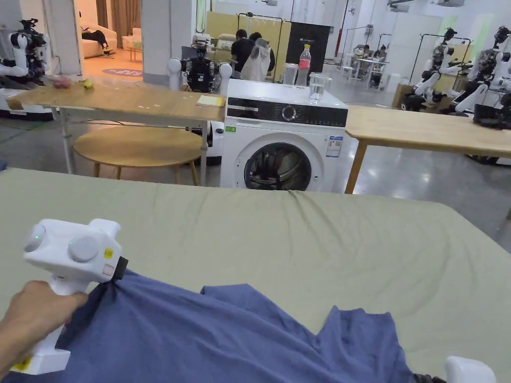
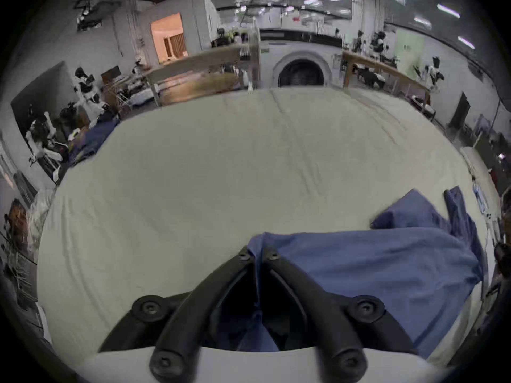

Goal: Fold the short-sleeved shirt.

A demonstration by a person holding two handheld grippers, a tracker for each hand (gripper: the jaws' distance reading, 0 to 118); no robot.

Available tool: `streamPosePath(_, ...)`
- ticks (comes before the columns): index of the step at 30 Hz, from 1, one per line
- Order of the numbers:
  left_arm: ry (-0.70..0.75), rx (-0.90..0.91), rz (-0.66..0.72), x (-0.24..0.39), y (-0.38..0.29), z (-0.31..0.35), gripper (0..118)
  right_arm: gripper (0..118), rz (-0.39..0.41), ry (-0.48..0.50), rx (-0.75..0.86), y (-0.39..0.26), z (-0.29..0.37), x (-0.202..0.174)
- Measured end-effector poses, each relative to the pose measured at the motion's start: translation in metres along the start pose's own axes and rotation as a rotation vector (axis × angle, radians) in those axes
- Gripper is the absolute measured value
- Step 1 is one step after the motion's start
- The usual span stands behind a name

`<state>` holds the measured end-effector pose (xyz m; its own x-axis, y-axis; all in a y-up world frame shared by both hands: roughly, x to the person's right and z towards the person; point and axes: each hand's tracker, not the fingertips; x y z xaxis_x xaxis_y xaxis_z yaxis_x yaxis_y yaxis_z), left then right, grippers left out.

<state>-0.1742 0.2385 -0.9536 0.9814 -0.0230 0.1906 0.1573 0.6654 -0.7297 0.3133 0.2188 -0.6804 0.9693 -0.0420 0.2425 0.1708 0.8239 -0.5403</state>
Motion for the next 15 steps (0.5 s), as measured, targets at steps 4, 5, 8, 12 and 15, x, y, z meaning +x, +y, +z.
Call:
streamPosePath(4, -0.029, 0.074, 0.025, -0.002, -0.008, 0.047, 0, 56, -0.057, -0.025, -0.128, 0.021, -0.025, 0.027)
streamPosePath(5, -0.023, 0.093, 0.015, 0.000, -0.012, 0.058, 0, 62, -0.081, -0.025, -0.163, 0.025, -0.033, 0.033)
streamPosePath(8, -0.023, 0.129, 0.016, -0.001, -0.021, 0.083, 0, 62, -0.130, -0.010, -0.275, 0.026, -0.054, 0.044)
streamPosePath(12, -0.019, 0.155, 0.003, 0.001, -0.034, 0.109, 0, 62, -0.146, -0.043, -0.425, 0.010, -0.084, 0.046)
streamPosePath(15, -0.018, 0.162, -0.003, 0.001, -0.043, 0.122, 0, 52, -0.141, 0.008, -0.518, -0.007, -0.100, 0.041)
